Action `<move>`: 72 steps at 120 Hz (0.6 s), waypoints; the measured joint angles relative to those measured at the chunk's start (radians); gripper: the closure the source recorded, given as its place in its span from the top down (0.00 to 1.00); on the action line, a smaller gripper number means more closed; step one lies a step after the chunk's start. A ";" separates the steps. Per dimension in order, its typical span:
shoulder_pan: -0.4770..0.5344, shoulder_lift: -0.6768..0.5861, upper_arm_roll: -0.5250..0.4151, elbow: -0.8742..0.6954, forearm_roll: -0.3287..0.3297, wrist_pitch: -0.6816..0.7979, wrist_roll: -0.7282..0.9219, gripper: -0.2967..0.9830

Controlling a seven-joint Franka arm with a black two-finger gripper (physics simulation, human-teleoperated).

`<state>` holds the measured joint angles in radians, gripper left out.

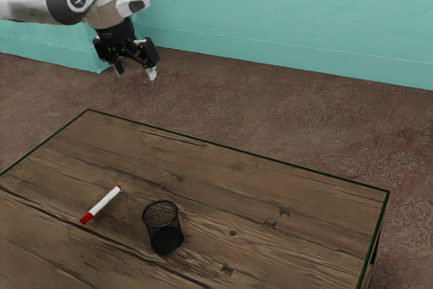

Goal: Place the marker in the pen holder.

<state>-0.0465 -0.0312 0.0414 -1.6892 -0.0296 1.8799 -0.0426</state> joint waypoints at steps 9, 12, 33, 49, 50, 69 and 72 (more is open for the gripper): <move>-0.045 0.026 -0.026 0.100 -0.012 -0.102 -0.001 0.77; -0.067 0.024 -0.028 0.102 -0.014 -0.128 -0.001 0.77; 0.002 -0.161 0.004 -0.372 -0.019 -0.103 -0.003 0.76; 0.062 -0.155 0.037 -0.596 -0.020 0.005 -0.005 0.77; 0.063 -0.150 0.037 -0.600 -0.020 0.011 -0.005 0.77; 0.116 -0.051 0.040 -0.653 -0.018 0.125 -0.003 0.77; 0.131 -0.033 0.040 -0.656 -0.018 0.146 0.000 0.77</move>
<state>0.0847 -0.0645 0.0815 -2.3454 -0.0474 2.0260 -0.0430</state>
